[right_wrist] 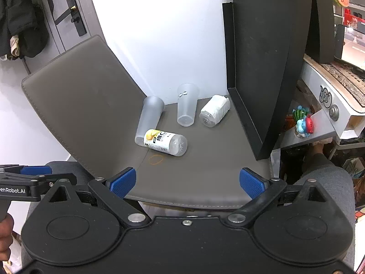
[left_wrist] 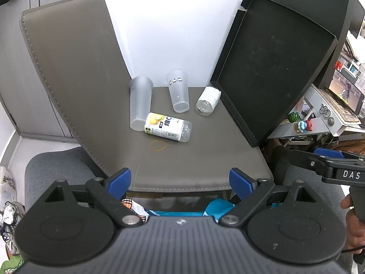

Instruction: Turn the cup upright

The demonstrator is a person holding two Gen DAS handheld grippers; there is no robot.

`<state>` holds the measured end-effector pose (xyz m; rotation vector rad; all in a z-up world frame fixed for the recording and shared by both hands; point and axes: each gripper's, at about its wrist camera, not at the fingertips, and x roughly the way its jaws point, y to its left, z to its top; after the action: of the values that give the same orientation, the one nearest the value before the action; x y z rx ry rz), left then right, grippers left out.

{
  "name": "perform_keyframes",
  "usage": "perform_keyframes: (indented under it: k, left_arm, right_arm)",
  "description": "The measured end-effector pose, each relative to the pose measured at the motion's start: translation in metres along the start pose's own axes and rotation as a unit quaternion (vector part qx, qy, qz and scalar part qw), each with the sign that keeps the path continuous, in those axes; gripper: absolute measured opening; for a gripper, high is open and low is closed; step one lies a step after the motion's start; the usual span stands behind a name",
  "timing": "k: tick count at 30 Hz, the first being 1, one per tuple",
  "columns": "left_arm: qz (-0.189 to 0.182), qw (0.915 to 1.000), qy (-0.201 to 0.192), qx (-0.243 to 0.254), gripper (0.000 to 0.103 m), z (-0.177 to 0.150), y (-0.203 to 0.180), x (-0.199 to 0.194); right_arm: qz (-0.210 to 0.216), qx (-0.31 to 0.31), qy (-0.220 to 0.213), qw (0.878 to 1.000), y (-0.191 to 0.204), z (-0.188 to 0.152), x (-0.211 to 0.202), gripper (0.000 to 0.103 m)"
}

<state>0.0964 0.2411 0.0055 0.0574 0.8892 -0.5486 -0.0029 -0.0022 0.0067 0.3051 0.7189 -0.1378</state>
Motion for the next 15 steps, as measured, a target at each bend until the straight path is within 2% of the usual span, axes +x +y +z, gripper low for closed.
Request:
perform_keyframes:
  k: [15]
  left_arm:
    - [0.005, 1.0000, -0.006, -0.006, 0.092, 0.0028, -0.0014, -0.0011]
  right_arm:
    - [-0.006, 0.003, -0.006, 1.000, -0.0016, -0.0041, -0.0013, 0.098]
